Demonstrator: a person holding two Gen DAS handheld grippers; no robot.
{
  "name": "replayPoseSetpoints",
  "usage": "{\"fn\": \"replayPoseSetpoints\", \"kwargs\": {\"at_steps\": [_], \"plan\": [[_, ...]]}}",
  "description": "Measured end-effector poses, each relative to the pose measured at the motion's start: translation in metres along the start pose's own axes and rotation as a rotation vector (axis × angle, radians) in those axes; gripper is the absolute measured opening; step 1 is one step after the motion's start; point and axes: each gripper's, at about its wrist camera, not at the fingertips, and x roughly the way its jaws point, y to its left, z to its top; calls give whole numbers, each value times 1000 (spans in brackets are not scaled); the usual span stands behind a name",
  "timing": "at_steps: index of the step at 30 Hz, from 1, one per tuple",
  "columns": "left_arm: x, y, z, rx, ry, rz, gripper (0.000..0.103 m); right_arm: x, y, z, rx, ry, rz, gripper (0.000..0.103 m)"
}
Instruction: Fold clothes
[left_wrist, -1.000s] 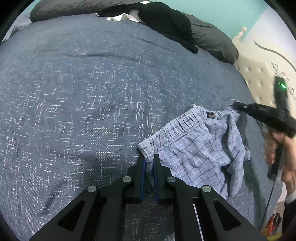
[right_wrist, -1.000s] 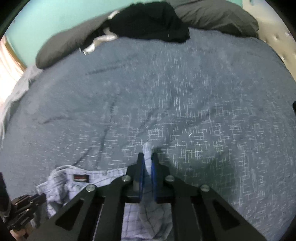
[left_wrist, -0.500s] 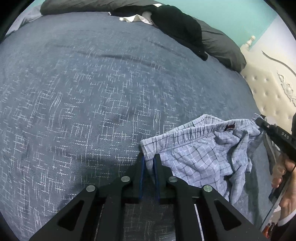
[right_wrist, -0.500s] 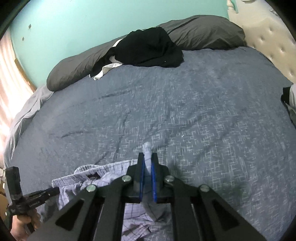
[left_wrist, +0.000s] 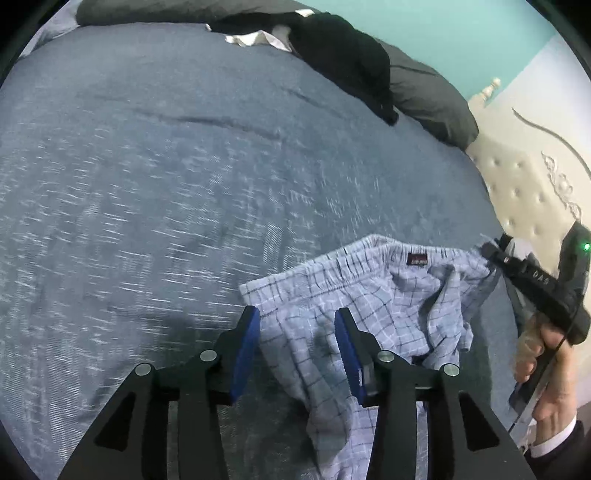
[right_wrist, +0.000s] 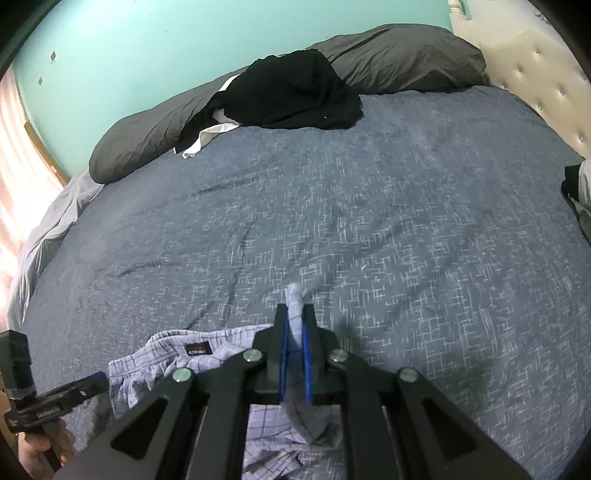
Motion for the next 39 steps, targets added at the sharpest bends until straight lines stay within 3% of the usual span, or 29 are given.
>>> {"fn": "replayPoseSetpoints", "kwargs": {"at_steps": [14,19,21,24,39], "plan": [[22,-6,-1,50,12,60,45,0,-1,-2,7,3,30,6],[26,-7,-2,64,20,73,25,1,-4,-3,17,9,34,6],[25,-6,-1,63,17,70,12,2,-4,-4,15,11,32,6],[22,-5,0,62,9,64,6,2,-6,-4,17,12,28,6],[-27,28,22,-30,-137,60,4,-8,5,-6,29,-17,75,6]]}}
